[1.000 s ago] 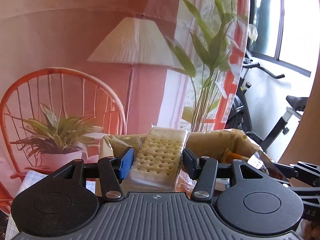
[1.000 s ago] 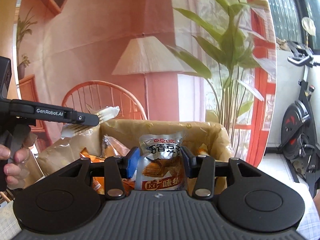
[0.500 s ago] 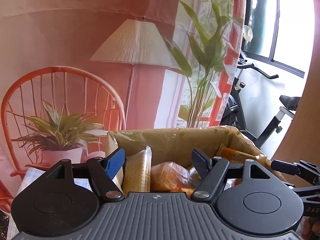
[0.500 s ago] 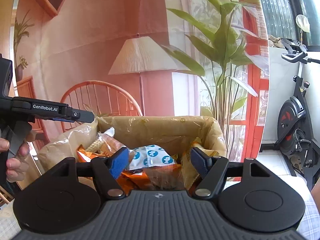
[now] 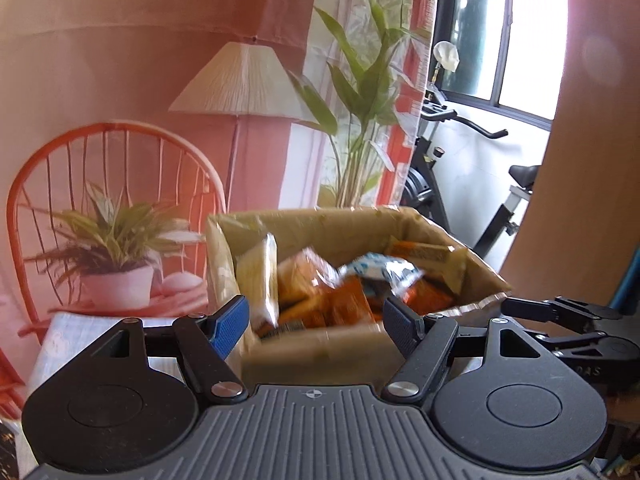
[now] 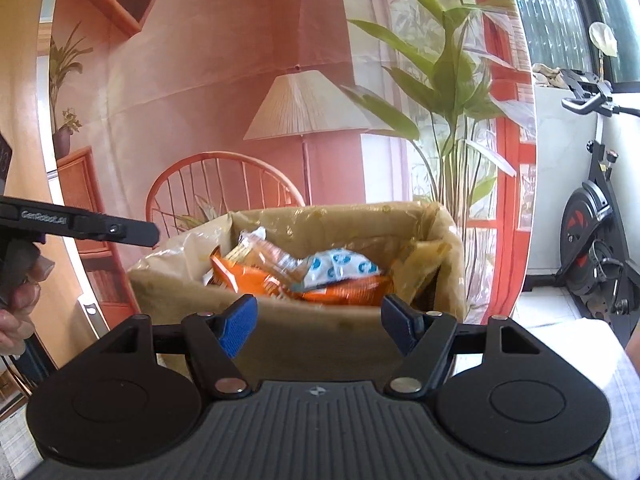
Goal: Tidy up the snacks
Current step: 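Lower both tools to the clear packet and orange sausage packet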
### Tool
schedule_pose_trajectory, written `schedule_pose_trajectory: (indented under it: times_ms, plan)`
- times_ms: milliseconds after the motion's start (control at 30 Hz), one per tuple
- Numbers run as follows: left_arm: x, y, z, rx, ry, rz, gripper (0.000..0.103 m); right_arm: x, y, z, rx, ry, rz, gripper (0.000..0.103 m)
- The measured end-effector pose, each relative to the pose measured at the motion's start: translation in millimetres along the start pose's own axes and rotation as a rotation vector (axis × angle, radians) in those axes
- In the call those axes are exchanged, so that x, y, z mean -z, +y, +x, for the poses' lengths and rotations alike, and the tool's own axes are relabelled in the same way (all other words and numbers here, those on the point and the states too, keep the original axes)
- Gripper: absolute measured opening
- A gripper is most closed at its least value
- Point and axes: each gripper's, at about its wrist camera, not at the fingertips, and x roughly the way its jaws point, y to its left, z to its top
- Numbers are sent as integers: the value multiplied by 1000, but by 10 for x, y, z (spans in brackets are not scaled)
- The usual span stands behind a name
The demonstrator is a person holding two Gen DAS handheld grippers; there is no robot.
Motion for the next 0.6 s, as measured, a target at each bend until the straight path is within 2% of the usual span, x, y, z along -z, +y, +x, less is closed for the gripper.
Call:
schedule_pose_trajectory:
  times_ms: [100, 200, 433, 600]
  plan:
    - [166, 10, -61, 6, 6, -7, 76, 109, 13, -58, -2, 13, 13, 72]
    - [331, 46, -80, 21, 8, -56, 76, 233, 24, -86, -5, 31, 11, 72]
    - [753, 131, 25, 25, 49, -158, 74, 573, 5, 1, 0, 124, -5, 72]
    - [1037, 139, 192, 19, 113, -194, 61, 917, -52, 150, 1, 235, -30, 72]
